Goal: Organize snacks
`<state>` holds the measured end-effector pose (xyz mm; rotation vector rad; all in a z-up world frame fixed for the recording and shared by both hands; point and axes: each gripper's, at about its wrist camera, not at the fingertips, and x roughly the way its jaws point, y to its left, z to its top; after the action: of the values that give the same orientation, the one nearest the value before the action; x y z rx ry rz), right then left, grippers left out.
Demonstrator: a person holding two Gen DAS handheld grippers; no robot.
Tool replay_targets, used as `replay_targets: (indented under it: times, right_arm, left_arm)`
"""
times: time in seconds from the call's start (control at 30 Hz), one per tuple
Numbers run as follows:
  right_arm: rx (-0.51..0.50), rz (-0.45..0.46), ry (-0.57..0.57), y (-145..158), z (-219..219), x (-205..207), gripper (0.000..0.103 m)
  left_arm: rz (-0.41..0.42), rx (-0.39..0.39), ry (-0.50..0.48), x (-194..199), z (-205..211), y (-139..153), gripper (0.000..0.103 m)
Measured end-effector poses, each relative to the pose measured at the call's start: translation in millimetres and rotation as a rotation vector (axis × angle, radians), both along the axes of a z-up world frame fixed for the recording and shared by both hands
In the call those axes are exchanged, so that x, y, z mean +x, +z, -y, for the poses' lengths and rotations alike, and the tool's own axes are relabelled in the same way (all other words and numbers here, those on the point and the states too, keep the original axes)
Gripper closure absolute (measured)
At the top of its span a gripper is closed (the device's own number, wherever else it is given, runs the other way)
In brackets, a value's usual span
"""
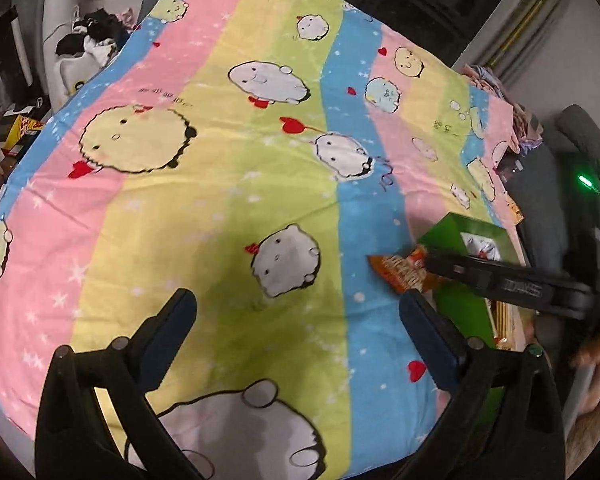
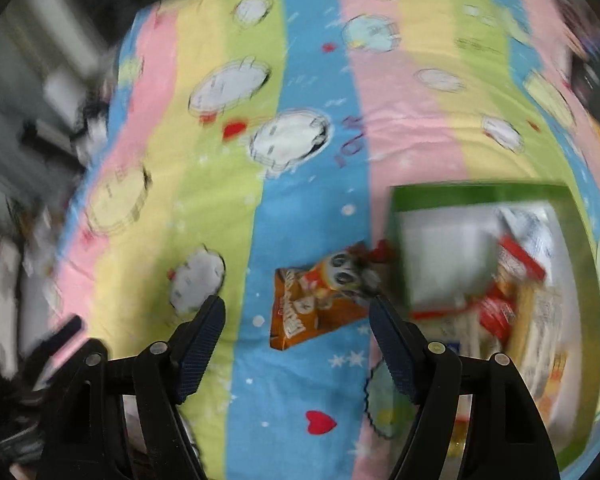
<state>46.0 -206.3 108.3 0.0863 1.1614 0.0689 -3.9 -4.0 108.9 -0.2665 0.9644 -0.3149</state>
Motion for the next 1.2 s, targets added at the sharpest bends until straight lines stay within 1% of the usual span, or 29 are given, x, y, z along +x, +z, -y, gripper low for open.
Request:
replay_targets:
  times: [0.03, 0.13, 0.2, 0.27, 0.33, 0.37, 0.43, 0.5, 0.53, 0.57, 0.6, 0.63, 0.73, 0.8, 0.83, 0.9, 0.97, 1.07, 1.13, 1.2]
  right_arm:
    - [-0.046, -0.026, 0.018, -6.4, -6.8, 8.0, 0.028]
    - [-0.128, -0.083, 0.041, -20.0, -13.5, 19.1, 0.028]
    - [-0.200, -0.096, 0.056, -26.9, -16.5, 20.3, 0.028]
    - [-0.209, -0.088, 0.058, -28.6, -16.7, 19.7, 0.028]
    - [-0.178, -0.121, 0.067, -35.8, -14.7, 20.3, 0.033]
    - [-0.183, -0.132, 0.072, -38.3, -16.8, 20.3, 0.033]
    - [-0.227, -0.140, 0.076, -46.6, -18.6, 19.6, 0.033]
    - [-0.225, -0.123, 0.064, -48.7, -18.4, 18.0, 0.036]
    - [-0.222, -0.104, 0.053, -46.5, -17.9, 16.0, 0.039]
    - [-0.208, -0.098, 0.047, -44.7, -17.6, 14.8, 0.043]
    - [-0.184, -0.088, 0.044, -43.3, -17.9, 14.0, 0.045]
    - [-0.158, -0.073, 0.045, -40.1, -19.0, 12.1, 0.050]
    - [-0.060, -0.047, 0.068, -33.8, -27.4, 6.4, 0.054]
    - [-0.023, -0.037, 0.083, -31.6, -35.9, 3.7, 0.061]
    - [-0.002, -0.027, 0.087, -27.3, -41.5, 1.2, 0.089]
    - [0.052, -0.005, 0.087, -19.3, -48.2, -3.8, 0.089]
    - [0.098, -0.004, 0.107, -18.2, -57.2, -8.2, 0.089]
    - [0.109, 0.005, 0.089, -14.7, -61.2, -12.4, 0.089]
    - [0.155, -0.003, 0.088, -12.8, -56.5, -12.2, 0.089]
    - [0.166, -0.014, 0.089, -12.5, -51.5, -11.1, 0.088]
  left_arm:
    - [-0.003, 0.000, 0.002, -1.5, -2.0, -0.2, 0.001]
    - [-0.010, 0.000, 0.008, -6.1, -7.5, -3.6, 0.001]
    - [-0.016, 0.000, 0.007, -8.6, -9.5, -5.4, 0.001]
    - [-0.016, -0.003, 0.004, -9.5, -11.4, -6.5, 0.001]
    - [-0.015, 0.002, 0.002, -9.9, -11.9, -7.3, 0.001]
    - [-0.016, 0.009, 0.006, -9.8, -12.6, -7.7, 0.001]
    - [-0.015, 0.013, 0.013, -11.0, -13.7, -8.3, 0.001]
    - [-0.017, 0.013, 0.013, -12.0, -15.2, -9.8, 0.001]
    - [-0.019, 0.013, 0.018, -12.3, -16.3, -10.6, 0.001]
    - [-0.023, 0.015, 0.024, -12.2, -17.6, -11.7, 0.001]
    - [-0.027, 0.018, 0.029, -12.0, -18.8, -12.5, 0.001]
    - [-0.029, 0.020, 0.035, -11.8, -20.0, -12.9, 0.001]
    - [-0.028, 0.021, 0.049, -12.4, -25.1, -12.4, 0.001]
    - [-0.028, 0.015, 0.061, -13.0, -29.7, -11.4, 0.001]
    - [-0.029, 0.012, 0.069, -13.1, -32.8, -11.2, 0.001]
    - [-0.029, 0.008, 0.092, -12.6, -40.7, -11.0, 0.001]
    - [-0.037, 0.005, 0.110, -11.6, -46.7, -12.1, 0.001]
    - [-0.052, -0.006, 0.121, -11.1, -52.7, -14.8, 0.001]
    - [-0.055, -0.012, 0.115, -11.9, -51.7, -15.7, 0.001]
    - [-0.061, -0.018, 0.100, -11.4, -47.5, -17.2, 0.001]
